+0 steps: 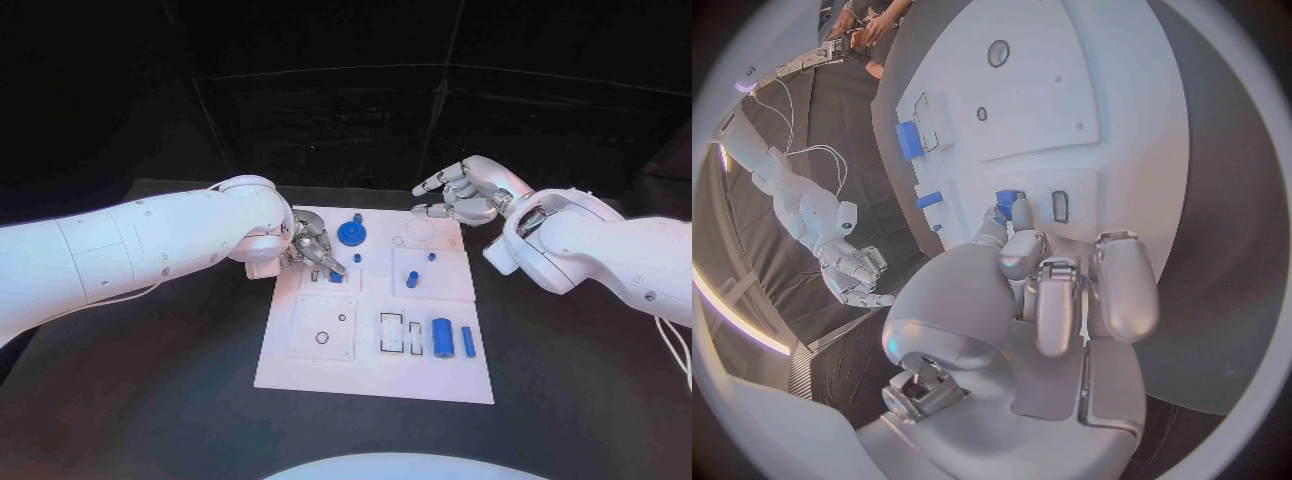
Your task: Assemble the parts on the task board
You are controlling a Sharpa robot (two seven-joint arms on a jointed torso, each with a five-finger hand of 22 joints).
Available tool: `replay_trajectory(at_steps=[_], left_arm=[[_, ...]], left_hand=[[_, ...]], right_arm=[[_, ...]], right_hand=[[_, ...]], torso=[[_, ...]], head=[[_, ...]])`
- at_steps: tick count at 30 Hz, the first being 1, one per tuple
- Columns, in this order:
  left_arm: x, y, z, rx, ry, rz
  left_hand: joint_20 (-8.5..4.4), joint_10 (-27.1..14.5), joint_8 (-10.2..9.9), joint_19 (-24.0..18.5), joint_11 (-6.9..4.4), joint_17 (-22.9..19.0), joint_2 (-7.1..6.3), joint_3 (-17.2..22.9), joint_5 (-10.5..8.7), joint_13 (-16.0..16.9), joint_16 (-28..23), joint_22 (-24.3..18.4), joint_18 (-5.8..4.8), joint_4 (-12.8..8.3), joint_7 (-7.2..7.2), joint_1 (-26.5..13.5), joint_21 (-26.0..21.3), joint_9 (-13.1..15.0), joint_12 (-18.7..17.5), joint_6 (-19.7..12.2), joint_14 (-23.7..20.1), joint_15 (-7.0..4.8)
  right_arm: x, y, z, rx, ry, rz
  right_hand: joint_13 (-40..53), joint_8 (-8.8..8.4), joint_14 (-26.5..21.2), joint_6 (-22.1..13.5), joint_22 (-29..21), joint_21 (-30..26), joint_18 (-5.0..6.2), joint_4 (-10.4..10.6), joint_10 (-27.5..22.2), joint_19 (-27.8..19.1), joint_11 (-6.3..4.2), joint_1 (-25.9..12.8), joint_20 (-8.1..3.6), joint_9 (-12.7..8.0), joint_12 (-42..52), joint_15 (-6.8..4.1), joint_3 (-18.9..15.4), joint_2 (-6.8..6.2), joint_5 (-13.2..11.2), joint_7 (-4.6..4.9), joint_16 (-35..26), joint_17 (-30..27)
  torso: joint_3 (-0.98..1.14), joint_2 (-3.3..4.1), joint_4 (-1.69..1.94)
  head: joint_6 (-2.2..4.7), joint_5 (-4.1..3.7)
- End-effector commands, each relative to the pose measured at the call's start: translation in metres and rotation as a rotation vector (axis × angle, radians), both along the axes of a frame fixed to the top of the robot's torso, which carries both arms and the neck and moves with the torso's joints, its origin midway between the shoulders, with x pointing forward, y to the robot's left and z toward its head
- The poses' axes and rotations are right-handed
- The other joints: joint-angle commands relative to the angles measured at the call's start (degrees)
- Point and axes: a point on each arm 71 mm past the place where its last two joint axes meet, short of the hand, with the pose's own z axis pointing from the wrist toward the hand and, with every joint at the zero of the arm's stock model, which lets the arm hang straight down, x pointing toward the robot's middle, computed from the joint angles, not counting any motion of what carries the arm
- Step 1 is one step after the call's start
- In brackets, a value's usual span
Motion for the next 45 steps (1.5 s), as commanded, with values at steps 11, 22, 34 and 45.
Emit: replay_trajectory(at_steps=[11, 22, 34, 45], left_arm=[[-0.005, 0.030, 0.008, -0.158, -0.053, 0.103], [-0.010, 0.056, 0.015, -0.286, -0.110, 0.182], [-0.015, 0.079, 0.034, -0.710, -0.204, 0.309], [-0.020, 0.087, 0.046, -0.981, -0.274, 0.385]], left_hand=[[0.32, -1.76, -1.32, -1.27, 0.53, 15.09, -1.05, 0.01, -0.03, -3.63, 0.17, -2.99, -0.28, 0.49, 0.84, -1.53, -2.05, -0.13, -2.78, -1.44, 5.96, 0.34], [0.94, -3.53, -3.57, -2.05, 1.39, 15.09, -1.58, 1.00, -0.02, -6.56, 0.17, -5.04, 0.10, -0.21, 1.85, -0.85, -3.70, -1.47, -5.07, -2.89, 5.96, 1.05], [2.45, -15.11, -8.72, -11.77, 3.32, 2.03, -1.49, 5.94, 0.21, -23.33, -8.66, -27.62, 4.20, -3.26, 4.27, 4.38, -22.00, -5.96, -20.53, -5.82, 1.56, 2.79], [3.81, -16.90, -12.79, -14.89, 4.63, -7.04, -2.63, 12.35, 0.02, -29.53, -15.95, -36.10, 5.24, -4.63, 5.57, 6.41, -30.95, -11.44, -26.09, -4.84, -2.24, 3.92]], right_arm=[[0.000, 0.030, -0.005, -0.288, -0.091, 0.157], [-0.002, 0.073, -0.012, -0.496, -0.224, 0.295], [-0.001, 0.120, -0.025, -0.631, -0.332, 0.435], [-0.005, 0.144, -0.052, -0.698, -0.328, 0.557]], right_hand=[[-0.40, 1.40, 5.13, 3.47, -0.17, -0.26, 0.39, -3.83, -0.33, 0.05, -0.71, 4.32, -0.28, 0.13, -0.24, -0.72, 3.19, 0.66, -1.27, -0.56, -0.49, 11.11], [-0.79, 0.55, 5.08, 4.45, -0.25, -0.35, 0.42, -6.00, -0.64, 0.00, -1.37, 5.93, -0.53, -0.30, -0.60, -1.19, 6.28, 0.73, -3.05, -1.43, -0.65, 10.88], [-1.89, -1.93, 5.10, 3.89, -0.61, -0.64, 0.47, -9.06, -1.33, -0.15, -3.97, 4.96, -2.60, -0.44, -1.75, -3.39, 12.31, -0.44, -4.65, -3.22, -0.74, 10.88], [-2.56, -2.84, 5.25, 2.04, -0.89, -0.89, 0.53, -11.71, -1.90, -0.27, -4.63, 4.25, -3.22, -0.47, -2.46, -3.98, 17.10, -1.19, -5.82, -4.14, -0.42, 11.51]], torso=[[0.02, -0.03, 0.14], [0.03, -0.09, 0.07], [-0.07, 0.03, 0.29], [-0.09, 0.11, 0.15]], head=[[0.15, -0.11], [0.27, 0.22], [0.62, 0.26], [0.29, 0.94]])
